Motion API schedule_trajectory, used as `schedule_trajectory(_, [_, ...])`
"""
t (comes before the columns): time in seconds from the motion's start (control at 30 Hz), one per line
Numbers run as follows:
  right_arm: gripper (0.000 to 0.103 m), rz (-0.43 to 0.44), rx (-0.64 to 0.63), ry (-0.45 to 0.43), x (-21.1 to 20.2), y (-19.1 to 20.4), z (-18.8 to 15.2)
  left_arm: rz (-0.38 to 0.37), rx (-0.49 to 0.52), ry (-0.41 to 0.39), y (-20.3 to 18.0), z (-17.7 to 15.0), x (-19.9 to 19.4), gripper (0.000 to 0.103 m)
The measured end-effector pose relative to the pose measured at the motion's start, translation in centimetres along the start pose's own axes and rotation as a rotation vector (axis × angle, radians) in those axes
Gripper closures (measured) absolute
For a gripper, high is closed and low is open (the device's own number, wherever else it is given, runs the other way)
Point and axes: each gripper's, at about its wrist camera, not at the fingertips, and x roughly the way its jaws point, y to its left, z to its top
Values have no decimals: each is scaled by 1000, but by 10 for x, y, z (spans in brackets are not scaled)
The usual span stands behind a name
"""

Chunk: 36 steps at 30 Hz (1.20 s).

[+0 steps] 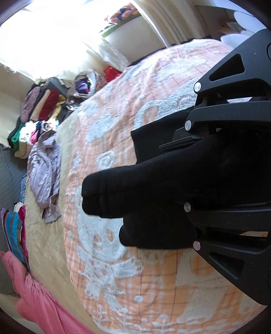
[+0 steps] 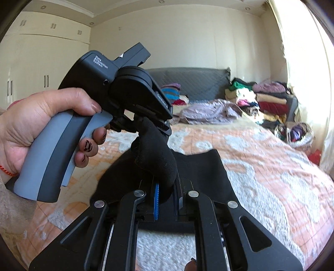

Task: Fold small clothes
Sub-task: 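Lift the held shirt edge with both tools and fold it over the shirt, then lower the folded part onto the shirt with both tools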

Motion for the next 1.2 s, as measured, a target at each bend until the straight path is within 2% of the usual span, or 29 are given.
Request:
schedule_trajectory(0.33, [94,45,227,98,15,-43,-16,24,38,80,-25,-3,43,76])
schedule_trajectory(0.73, [91,112,412,186,31,-76,-32,83,92,118,-45,-2,73,57])
schedule_trajectory(0.87, [89,119,457,221,36,-83,-38,70,100,129,-48,-2,76,34])
schedule_trajectory(0.97, [88,131,498,240,43,-93,-38,70,107,140,-50,-3,77,32])
schedule_trajectory(1.03, [86,136,508,250,43,-96,-39,38,89,132,-48,-3,73,31])
schedule_trajectory(1.13, [82,149,521,267,44,-99,-41,-25,68,93,-42,-1,55,30])
schedule_trajectory(1.2, [78,167,521,284,45,-101,-40,-19,84,57,-40,1,41,30])
